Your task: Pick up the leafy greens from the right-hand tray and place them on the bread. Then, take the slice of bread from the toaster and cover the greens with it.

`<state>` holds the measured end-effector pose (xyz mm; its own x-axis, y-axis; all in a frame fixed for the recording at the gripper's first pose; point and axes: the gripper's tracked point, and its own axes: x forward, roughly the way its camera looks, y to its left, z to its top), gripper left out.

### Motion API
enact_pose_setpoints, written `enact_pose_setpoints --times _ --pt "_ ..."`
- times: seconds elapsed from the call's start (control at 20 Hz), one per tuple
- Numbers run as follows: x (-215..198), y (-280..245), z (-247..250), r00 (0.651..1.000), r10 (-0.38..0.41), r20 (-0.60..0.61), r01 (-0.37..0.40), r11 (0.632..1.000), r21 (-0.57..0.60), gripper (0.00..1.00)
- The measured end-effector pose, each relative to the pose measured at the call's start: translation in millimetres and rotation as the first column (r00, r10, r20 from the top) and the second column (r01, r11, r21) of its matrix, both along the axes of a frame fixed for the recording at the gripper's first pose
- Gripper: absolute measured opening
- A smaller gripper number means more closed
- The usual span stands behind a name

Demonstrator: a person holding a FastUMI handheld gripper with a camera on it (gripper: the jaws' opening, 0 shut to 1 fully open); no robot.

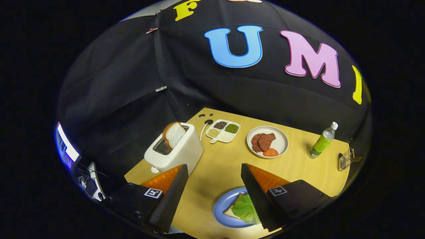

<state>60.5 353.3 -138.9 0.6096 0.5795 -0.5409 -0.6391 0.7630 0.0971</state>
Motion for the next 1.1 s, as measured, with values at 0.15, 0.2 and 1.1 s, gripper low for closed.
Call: enact_pose_setpoints --times 0.15,0.2,1.1 --pt "1.7 50.7 14.6 0.999 0.032 0.031 -0.033 0.999 0.011 0.99" --pt "2.8 68.1 16.7 0.998 0.045 0.038 -0.045 0.999 0.008 0.99" --pt "48.6 224.1 -83.9 0.995 0.099 0.011 -0.093 0.958 -0.271 0.98"
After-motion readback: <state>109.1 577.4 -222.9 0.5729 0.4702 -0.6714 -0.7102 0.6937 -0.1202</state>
